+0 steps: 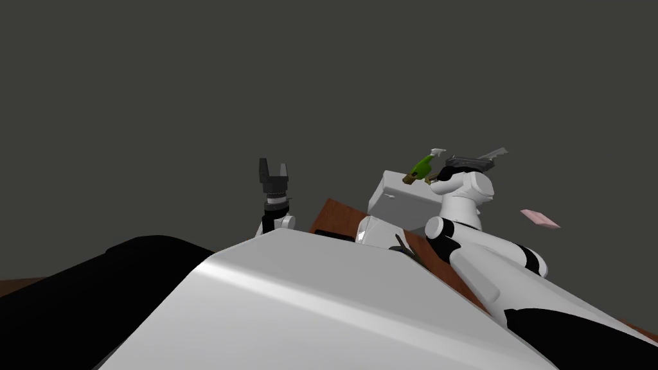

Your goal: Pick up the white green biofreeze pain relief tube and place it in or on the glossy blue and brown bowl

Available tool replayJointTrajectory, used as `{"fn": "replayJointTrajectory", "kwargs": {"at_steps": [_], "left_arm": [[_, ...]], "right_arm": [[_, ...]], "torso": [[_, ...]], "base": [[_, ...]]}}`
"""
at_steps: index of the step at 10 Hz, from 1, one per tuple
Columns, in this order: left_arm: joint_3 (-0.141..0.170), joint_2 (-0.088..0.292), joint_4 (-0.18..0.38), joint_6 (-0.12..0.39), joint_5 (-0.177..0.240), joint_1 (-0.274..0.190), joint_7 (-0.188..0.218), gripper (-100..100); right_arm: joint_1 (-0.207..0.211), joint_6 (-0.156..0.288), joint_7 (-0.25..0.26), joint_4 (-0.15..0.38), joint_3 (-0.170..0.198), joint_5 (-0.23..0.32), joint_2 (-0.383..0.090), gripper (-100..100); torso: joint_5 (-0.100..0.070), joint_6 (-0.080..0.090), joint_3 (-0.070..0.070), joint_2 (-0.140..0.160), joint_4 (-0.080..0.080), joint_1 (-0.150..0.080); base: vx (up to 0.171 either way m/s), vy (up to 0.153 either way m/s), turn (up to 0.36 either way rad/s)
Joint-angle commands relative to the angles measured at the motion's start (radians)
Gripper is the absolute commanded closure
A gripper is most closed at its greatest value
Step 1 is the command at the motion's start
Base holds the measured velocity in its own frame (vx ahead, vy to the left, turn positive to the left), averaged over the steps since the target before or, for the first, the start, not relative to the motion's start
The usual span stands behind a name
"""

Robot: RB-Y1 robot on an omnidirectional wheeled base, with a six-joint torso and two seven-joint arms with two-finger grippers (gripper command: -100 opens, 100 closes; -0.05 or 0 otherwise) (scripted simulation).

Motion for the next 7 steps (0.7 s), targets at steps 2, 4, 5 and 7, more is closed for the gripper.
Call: {"fn": "replayJointTrajectory", "kwargs": {"at_steps": [2, 4, 5, 7], "left_arm": [[0.000, 0.000, 0.000, 0.000, 0.000, 0.000, 0.000, 0], [0.000, 0.000, 0.000, 0.000, 0.000, 0.000, 0.000, 0], [0.000, 0.000, 0.000, 0.000, 0.000, 0.000, 0.000, 0], [0.000, 0.000, 0.000, 0.000, 0.000, 0.000, 0.000, 0]], "right_arm": [[-0.052, 0.022, 0.013, 0.049, 0.016, -0.007, -0.029, -100], [-0.046, 0.015, 0.001, 0.046, 0.007, 0.013, -0.020, 0], [-0.045, 0.015, 0.001, 0.045, 0.007, 0.012, -0.020, 0], [-0.045, 0.015, 0.001, 0.045, 0.007, 0.012, -0.020, 0]], "torso": [[0.000, 0.000, 0.000, 0.000, 0.000, 0.000], [0.000, 0.001, -0.001, -0.002, 0.000, 0.000], [0.000, 0.000, -0.002, -0.003, -0.001, 0.000], [0.000, 0.000, -0.002, -0.004, -0.001, 0.000]], "base": [[-0.060, -0.011, 0.085], [-0.013, -0.002, 0.010], [0.000, 0.000, 0.000], [0.000, 0.000, 0.000]]}}
